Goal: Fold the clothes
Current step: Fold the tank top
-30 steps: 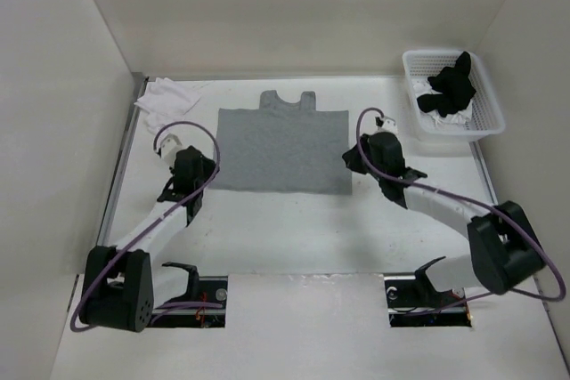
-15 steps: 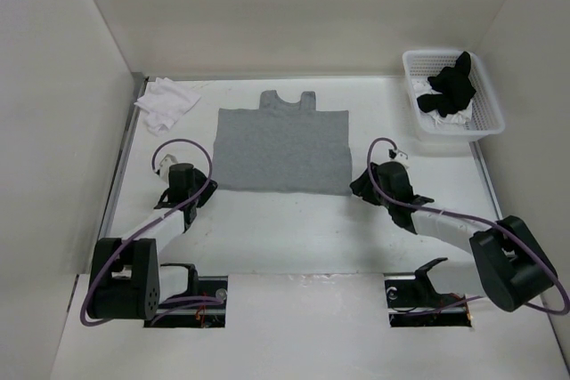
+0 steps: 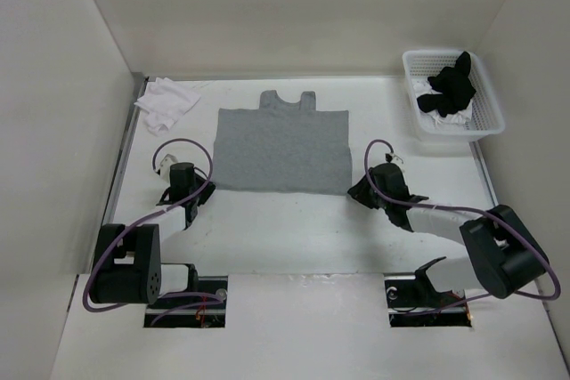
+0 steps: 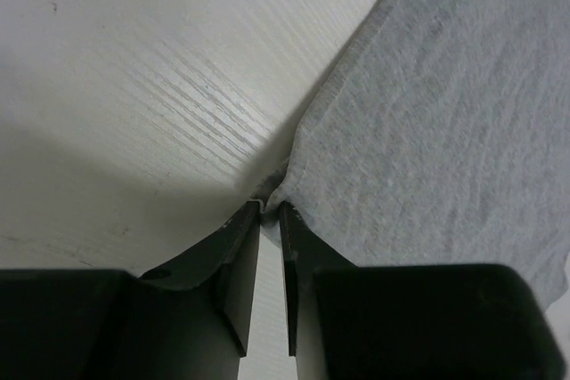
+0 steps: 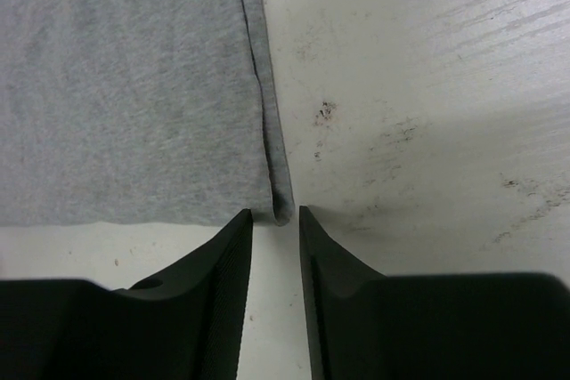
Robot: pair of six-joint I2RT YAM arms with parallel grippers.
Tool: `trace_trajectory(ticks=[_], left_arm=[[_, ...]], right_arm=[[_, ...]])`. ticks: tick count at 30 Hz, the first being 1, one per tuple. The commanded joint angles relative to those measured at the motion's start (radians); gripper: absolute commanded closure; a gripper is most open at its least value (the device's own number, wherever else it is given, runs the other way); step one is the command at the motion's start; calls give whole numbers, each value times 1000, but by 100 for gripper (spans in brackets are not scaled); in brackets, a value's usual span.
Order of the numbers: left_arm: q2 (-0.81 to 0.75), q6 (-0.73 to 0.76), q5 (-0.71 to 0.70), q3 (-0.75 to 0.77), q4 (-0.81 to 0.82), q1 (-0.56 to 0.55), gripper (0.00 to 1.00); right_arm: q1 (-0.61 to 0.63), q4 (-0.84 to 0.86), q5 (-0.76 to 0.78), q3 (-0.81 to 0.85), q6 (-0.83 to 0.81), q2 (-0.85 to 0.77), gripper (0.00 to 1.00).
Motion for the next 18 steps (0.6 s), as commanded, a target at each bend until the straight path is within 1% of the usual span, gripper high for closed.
trace_trajectory(ticks=[1,6,8,11,13,15,17,18], left_arm=[[2,3,4,-6,31,10,88],[-29,6,1,-6,44,13,94],[-49,-1,1,-6,56,13,96],[-104,-7,1,6,62,1,98],[-164,-20,-4,18,51,-4,100],[-269,-33,-4,27,16,-13,100],[-403,-30,-13,61,-82,-28,100],[-476,-24,-19,85,-143,-40,100]], right_arm=[[7,38,-13,21,23,16,70],[7,41,-28,42,14,45,82],[0,43,-39,51,11,50,90],[3,70,-9,44,0,21,96],[6,87,28,30,-23,-40,99],[35,69,68,16,-58,-150,100],[67,-16,102,16,-93,-305,100],[82,-93,123,30,-104,-393,100]])
